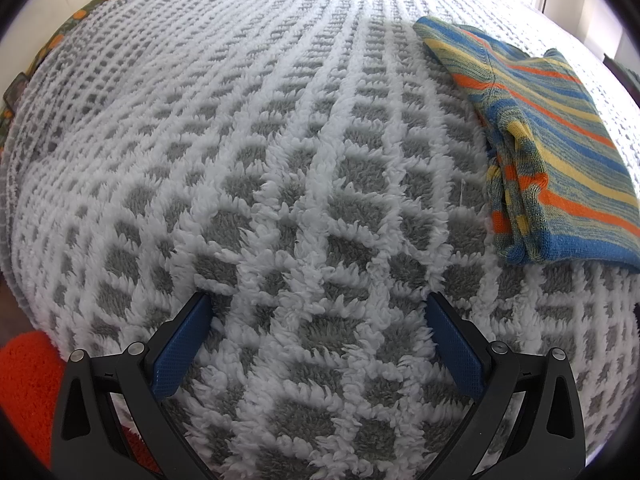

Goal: Fold small clothes

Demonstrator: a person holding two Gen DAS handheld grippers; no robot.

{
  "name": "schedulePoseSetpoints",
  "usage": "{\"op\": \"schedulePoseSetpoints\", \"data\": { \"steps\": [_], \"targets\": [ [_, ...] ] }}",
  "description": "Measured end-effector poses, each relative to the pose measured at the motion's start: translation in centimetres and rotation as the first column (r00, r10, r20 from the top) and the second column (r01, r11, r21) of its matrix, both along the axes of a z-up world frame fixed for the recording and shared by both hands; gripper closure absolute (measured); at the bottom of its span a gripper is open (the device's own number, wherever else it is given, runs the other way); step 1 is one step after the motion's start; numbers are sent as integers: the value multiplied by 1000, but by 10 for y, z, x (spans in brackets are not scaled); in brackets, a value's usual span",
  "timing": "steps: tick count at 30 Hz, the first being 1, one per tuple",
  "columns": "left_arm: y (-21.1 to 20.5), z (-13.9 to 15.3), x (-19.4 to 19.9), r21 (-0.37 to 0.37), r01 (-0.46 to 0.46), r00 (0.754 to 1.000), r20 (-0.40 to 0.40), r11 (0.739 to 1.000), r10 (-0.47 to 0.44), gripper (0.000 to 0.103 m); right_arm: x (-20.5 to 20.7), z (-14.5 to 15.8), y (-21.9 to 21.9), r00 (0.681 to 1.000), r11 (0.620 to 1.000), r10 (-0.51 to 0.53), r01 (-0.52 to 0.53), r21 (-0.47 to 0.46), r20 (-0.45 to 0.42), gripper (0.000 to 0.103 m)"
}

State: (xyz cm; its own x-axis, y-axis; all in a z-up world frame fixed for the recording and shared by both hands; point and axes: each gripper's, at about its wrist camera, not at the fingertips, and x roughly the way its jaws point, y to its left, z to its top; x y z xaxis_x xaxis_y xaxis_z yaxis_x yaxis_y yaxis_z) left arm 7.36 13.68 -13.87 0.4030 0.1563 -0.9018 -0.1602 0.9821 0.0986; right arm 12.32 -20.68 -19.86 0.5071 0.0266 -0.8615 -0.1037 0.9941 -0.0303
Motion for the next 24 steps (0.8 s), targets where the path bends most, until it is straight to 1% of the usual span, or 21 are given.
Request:
{"op": "schedulePoseSetpoints", "data": {
  "steps": [2, 4, 5, 6, 7, 9, 10, 11, 12, 13, 14, 15, 16, 17, 18, 19, 20, 21, 22, 23, 24],
  "targets": [
    [2, 2, 1, -12, 12, 1000, -15, 1000, -12, 1, 0, 0, 0, 1000, 1000, 0, 0, -2, -1, 0],
    [11, 9, 4, -60, 32, 998, -50, 998, -35, 1, -1, 0, 0, 1000, 1000, 1, -1, -4, -2, 0],
    [18, 14, 5, -109, 37, 997, -67, 993, -44, 1, -1, 0, 0, 1000, 1000, 1, -1, -3, -2, 0],
    [27, 21, 4, -161, 33, 997, -68, 986, -44, 2, 0, 1, 0, 1000, 1000, 2, -2, -2, -6, 0],
    [39, 29, 3, -229, 19, 998, -53, 973, -32, 2, 0, 3, 0, 1000, 1000, 7, -7, -2, -14, 0],
    [63, 48, 5, -382, -11, 1000, -8, 924, 8, 2, 4, 10, -1, 999, 1000, 22, -22, 3, -45, 1],
    [73, 57, 9, -463, -14, 1000, 12, 886, 21, 2, 6, 16, -4, 998, 1000, 22, -20, 23, -58, 1],
    [80, 64, 15, -517, -4, 1000, 25, 856, 20, 2, 8, 25, -9, 998, 998, 11, -7, 63, -57, 2],
    [82, 71, 25, -563, 22, 999, 40, 826, 1, 2, 11, 36, -15, 999, 992, -15, 20, 127, -46, 2],
    [81, 76, 35, -594, 58, 998, 56, 802, -30, 2, 16, 47, -25, 998, 971, -47, 53, 233, -30, 2],
    [75, 78, 48, -618, 98, 995, 65, 780, -73, 2, 25, 57, -35, 997, 931, -76, 78, 357, -21, 2],
    [67, 78, 64, -639, 138, 990, 63, 757, -128, 2, 38, 64, -43, 995, 883, -95, 96, 460, -24, 2],
    [59, 73, 83, -656, 166, 983, 49, 736, -179, 2, 55, 69, -47, 994, 840, -101, 103, 533, -33, 2],
    [51, 66, 99, -659, 171, 978, 26, 732, -205, 2, 75, 70, -50, 995, 800, -86, 97, 592, -46, 2],
    [46, 57, 118, -645, 158, 977, -9, 747, -214, 2, 97, 67, -50, 996, 766, -54, 89, 637, -74, 2],
    [42, 46, 135, -621, 134, 977, -48, 772, -208, 2, 121, 59, -49, 992, 751, -30, 102, 653, -121, 3],
    [40, 36, 151, -604, 115, 975, -82, 789, -205, 2, 143, 50, -48, 987, 755, -26, 125, 644, -161, 5],
    [39, 27, 163, -593, 97, 974, -111, 800, -200, 2, 163, 41, -47, 983, 765, -19, 134, 630, -185, 12],
    [39, 22, 172, -584, 85, 973, -127, 807, -194, 3, 182, 33, -45, 979, 776, -10, 136, 616, -203, 16],
    [39, 20, 180, -578, 83, 972, -134, 812, -195, 2, 196, 26, -42, 976, 779, 5, 133, 613, -218, 20],
    [38, 21, 184, -569, 94, 970, -132, 817, -204, 2, 210, 18, -38, 970, 764, 39, 125, 633, -238, 24]
  ]
}}
